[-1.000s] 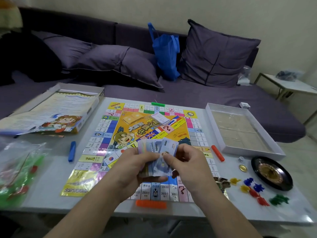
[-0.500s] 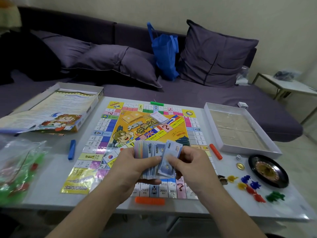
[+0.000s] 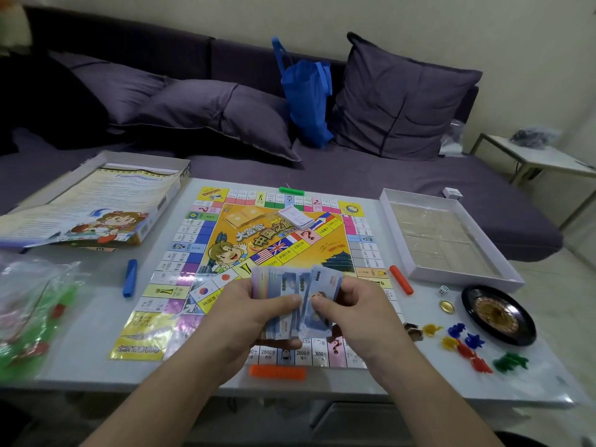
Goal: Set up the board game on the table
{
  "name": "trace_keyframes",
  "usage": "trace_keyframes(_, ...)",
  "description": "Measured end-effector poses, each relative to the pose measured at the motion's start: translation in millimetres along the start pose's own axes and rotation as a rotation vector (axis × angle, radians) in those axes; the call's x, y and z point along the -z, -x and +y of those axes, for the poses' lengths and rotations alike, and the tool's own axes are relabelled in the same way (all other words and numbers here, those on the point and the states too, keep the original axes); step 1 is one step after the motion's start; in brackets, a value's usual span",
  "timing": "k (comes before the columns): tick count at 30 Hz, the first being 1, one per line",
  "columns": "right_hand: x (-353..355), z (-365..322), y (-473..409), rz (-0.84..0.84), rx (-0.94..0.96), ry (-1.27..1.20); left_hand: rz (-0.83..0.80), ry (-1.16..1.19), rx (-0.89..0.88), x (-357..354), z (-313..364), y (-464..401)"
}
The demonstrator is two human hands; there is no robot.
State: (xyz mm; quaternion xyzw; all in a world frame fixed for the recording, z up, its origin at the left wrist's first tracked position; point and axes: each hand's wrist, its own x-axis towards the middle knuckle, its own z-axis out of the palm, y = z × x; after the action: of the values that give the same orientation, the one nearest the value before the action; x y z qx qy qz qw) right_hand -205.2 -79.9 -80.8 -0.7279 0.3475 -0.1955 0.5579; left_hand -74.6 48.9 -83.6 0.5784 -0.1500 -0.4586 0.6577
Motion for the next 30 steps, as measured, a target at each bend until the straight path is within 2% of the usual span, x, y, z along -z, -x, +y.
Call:
trace_keyframes(4,11.6,-0.3,1.7,0.03,-0.017,0.098,0.106,0.036,0.041,5.7,1.4,-6.4)
trace_keyframes(9,16.0,16.1,13.3,-0.024,-0.08,0.54,0.214,0.038,0.05,10.9,1.9,-7.1)
trace_keyframes(16,-1.3,35.1,19.9,-0.029,-0.134,0.796,0.199,0.021,0.055,6.8,-1.2,-2.1)
trace_keyframes(22,-4.4,27.5,31.0,0.011,-0.019,1.139,0.183,0.021,0.053,4.2,-4.2,-1.1)
trace_keyframes(25,-2.4,19.0,33.2,0.078,0.033,0.991,0.177,0.023,0.046,0.6,-4.7,0.4)
trace_keyframes(27,0.8,16.5,31.1,0.105,0.079,0.628,0.162,0.021,0.04,-3.0,-5.2,2.8)
trace_keyframes(29,0.6,11.9,28.4,0.034,0.049,0.22,0.119,0.023,0.037,-7.9,-6.4,6.1)
trace_keyframes(30,-0.1,10.2,26.8,0.006,0.031,0.099,0.087,0.02,0.037,-11.0,-7.2,7.5)
